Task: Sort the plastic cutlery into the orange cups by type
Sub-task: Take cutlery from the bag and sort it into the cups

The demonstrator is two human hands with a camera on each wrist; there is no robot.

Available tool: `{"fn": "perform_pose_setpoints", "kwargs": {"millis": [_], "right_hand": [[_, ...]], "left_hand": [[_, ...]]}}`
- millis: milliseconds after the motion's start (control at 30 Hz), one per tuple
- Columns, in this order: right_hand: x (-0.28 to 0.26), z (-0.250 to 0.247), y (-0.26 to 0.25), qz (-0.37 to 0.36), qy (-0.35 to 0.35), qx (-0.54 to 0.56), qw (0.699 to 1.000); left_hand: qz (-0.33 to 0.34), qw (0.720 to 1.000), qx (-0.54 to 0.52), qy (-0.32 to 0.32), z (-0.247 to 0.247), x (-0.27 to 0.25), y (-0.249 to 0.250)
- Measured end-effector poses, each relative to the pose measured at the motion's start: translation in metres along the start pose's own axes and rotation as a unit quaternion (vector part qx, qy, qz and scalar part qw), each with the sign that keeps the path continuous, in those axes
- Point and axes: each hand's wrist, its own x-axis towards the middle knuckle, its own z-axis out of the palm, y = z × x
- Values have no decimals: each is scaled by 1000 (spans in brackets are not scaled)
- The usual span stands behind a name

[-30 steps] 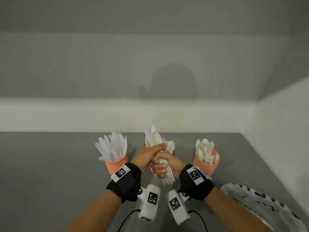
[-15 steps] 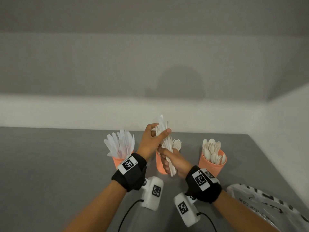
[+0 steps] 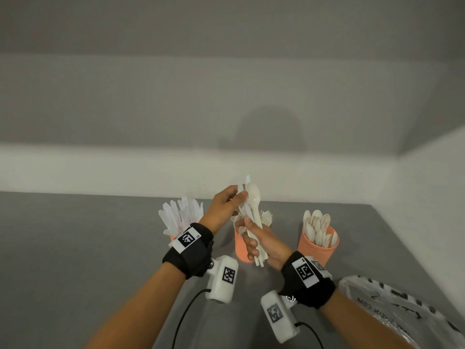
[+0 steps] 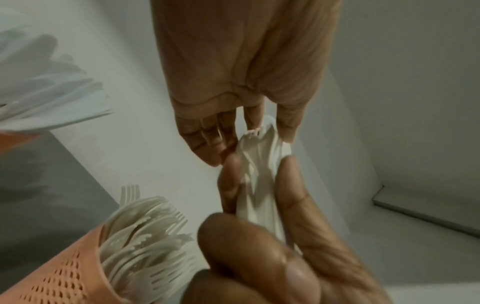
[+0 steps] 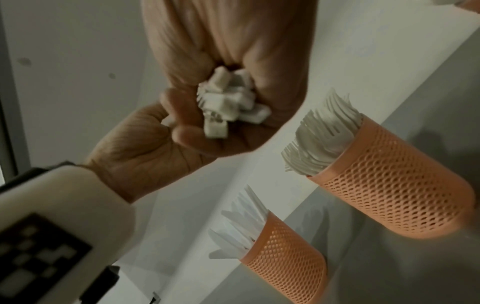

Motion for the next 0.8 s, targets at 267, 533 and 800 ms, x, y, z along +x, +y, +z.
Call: {"fn": "perform_pose_setpoints", "kwargs": {"millis": [267, 533, 800], "right_hand": [[0, 0, 7, 16, -2, -2, 1000], [2, 0, 8, 4, 24, -77, 997], [5, -2, 10, 4, 39, -27, 999]], "left_hand": [[-11, 999, -1, 45, -7, 3, -6], [8, 995, 47, 87, -16, 4, -9], [46, 981, 132, 133, -25, 10, -2]]}}
